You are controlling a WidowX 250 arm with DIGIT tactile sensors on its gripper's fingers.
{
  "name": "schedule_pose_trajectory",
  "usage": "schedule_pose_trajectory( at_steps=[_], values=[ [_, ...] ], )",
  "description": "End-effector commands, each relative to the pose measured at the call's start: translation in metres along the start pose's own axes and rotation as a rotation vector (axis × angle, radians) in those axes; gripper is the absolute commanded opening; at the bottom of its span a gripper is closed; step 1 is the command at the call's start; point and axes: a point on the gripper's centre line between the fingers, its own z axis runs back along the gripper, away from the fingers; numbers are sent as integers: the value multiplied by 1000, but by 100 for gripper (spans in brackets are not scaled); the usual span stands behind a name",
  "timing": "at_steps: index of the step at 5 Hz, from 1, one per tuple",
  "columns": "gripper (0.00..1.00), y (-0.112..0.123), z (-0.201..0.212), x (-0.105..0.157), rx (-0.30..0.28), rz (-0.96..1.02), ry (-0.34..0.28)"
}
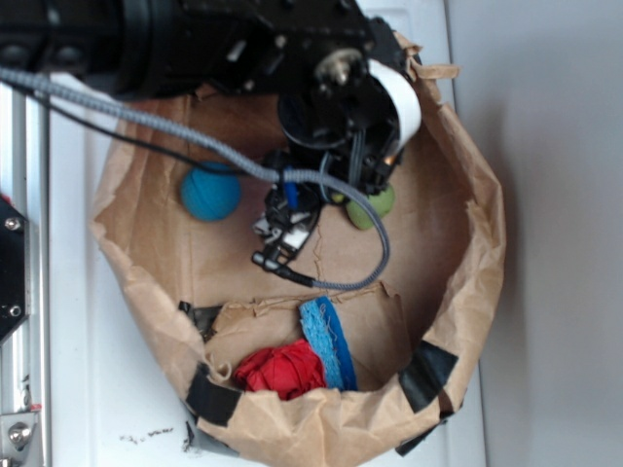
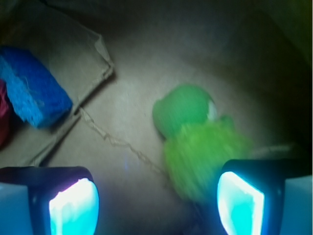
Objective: Grab the green animal.
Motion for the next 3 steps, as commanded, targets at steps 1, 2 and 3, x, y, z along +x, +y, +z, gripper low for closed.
schedule_pose_trajectory(
  at_steps=[1, 2, 3],
  values=[
    [100, 12, -8, 23, 57, -17, -36],
    [100, 20, -18, 26, 75, -20, -29],
    [100, 31, -29, 20, 103, -44, -41]
  ],
)
